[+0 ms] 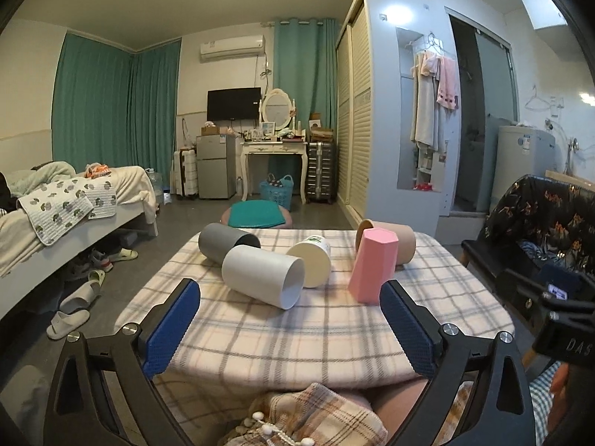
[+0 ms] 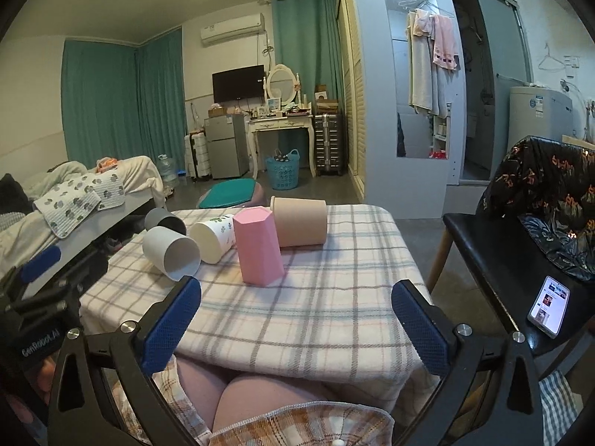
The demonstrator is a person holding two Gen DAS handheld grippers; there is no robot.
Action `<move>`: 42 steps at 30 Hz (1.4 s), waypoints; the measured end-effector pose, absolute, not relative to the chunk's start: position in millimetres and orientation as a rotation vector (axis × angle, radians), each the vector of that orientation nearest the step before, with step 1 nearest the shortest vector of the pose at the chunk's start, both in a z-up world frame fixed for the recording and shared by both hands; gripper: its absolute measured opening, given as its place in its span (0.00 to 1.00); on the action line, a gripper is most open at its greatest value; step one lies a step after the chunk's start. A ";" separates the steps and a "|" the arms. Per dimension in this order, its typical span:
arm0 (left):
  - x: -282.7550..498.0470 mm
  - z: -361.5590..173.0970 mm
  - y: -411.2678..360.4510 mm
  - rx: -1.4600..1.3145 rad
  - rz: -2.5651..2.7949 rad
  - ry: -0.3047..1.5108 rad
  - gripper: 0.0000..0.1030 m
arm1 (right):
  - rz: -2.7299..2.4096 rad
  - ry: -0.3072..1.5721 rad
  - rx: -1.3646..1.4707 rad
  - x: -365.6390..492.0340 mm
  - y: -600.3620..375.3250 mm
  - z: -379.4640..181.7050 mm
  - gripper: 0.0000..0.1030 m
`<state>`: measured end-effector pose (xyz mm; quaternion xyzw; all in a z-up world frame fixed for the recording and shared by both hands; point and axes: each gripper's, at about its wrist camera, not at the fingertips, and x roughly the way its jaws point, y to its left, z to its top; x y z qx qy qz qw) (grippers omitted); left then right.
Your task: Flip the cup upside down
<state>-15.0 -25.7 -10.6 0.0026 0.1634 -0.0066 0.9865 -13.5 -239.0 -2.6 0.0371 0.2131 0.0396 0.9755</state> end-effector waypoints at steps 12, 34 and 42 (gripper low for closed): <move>-19.7 -11.1 -21.4 0.019 -0.043 0.353 1.00 | 0.073 0.411 0.055 -15.4 -231.4 -0.3 1.00; -21.5 -10.7 -19.3 0.009 -0.026 0.350 1.00 | 0.072 0.424 0.040 -12.1 -229.9 -1.7 1.00; -20.5 -10.7 -18.7 0.005 -0.023 0.357 1.00 | 0.079 0.431 0.033 -12.1 -228.1 -3.0 1.00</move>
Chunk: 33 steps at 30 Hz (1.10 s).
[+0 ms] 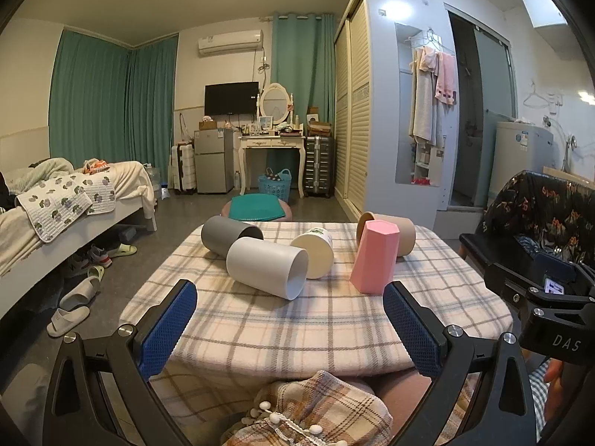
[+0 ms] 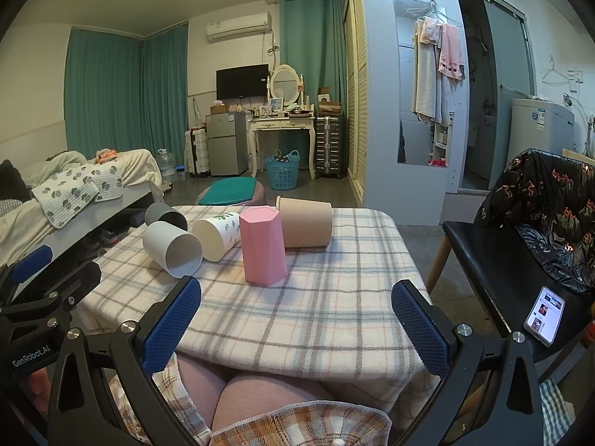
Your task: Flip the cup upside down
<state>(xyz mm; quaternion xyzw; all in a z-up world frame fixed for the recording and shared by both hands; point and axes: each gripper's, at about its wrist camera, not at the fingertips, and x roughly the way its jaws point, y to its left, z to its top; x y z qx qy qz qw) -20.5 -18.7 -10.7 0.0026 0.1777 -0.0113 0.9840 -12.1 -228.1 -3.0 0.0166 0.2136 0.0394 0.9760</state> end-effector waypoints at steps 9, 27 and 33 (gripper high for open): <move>-21.2 -10.9 -19.4 0.006 -0.023 0.358 1.00 | 0.084 0.438 0.031 -12.0 -227.4 -5.2 1.00; -20.8 -10.3 -19.3 0.006 -0.022 0.361 1.00 | 0.091 0.449 0.027 -10.6 -224.1 -10.0 1.00; -21.0 -12.4 -20.0 0.008 -0.022 0.362 1.00 | 0.090 0.450 0.027 -10.5 -223.1 -10.7 1.00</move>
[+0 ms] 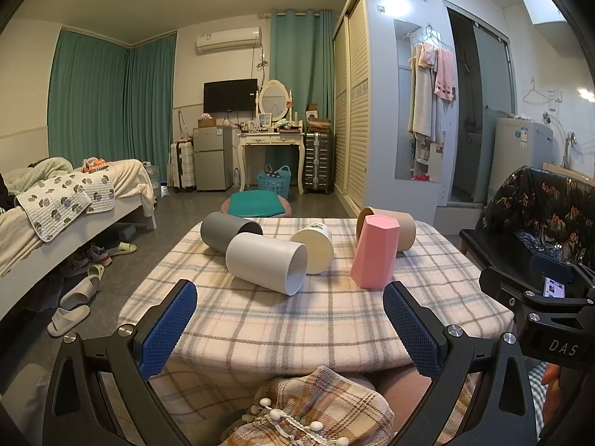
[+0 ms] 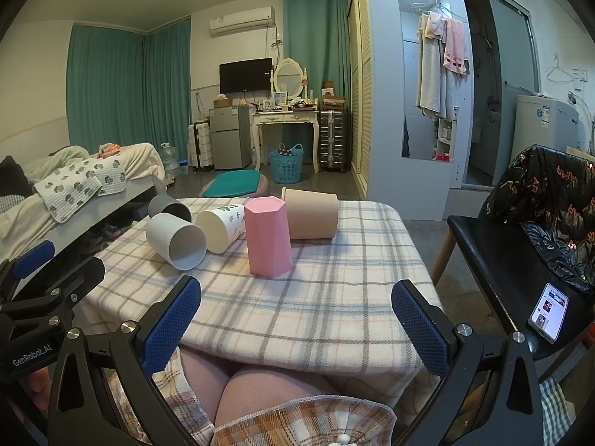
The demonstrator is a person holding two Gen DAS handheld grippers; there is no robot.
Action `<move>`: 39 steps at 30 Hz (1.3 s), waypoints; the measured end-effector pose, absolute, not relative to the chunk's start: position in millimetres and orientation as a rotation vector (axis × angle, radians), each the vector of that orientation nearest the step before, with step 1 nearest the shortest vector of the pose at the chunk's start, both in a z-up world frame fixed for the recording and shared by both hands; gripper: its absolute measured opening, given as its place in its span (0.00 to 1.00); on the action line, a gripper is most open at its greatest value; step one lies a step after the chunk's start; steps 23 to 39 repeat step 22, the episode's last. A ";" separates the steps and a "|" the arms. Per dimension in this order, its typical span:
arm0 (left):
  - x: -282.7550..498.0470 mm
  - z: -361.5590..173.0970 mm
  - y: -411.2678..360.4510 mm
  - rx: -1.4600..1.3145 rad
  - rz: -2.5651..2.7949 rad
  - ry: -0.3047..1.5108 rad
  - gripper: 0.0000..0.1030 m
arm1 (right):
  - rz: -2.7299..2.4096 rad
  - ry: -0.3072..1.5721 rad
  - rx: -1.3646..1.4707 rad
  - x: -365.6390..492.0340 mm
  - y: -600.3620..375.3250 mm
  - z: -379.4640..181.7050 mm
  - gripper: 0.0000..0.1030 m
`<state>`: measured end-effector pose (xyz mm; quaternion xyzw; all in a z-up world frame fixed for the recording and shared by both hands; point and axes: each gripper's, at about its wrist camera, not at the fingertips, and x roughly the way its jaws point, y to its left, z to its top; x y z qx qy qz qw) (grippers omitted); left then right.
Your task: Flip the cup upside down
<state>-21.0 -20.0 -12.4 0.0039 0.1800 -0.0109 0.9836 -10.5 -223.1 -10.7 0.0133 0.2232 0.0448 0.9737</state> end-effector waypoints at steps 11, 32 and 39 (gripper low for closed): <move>-20.7 -13.3 -19.8 0.006 -0.024 0.366 1.00 | 0.091 0.452 0.026 -10.1 -222.2 -11.1 1.00; -22.8 -22.8 -15.7 0.006 -0.004 0.389 1.00 | 0.095 0.460 0.027 -10.6 -220.2 -16.2 1.00; -22.8 -22.8 -15.7 0.006 -0.004 0.389 1.00 | 0.095 0.460 0.027 -10.6 -220.2 -16.2 1.00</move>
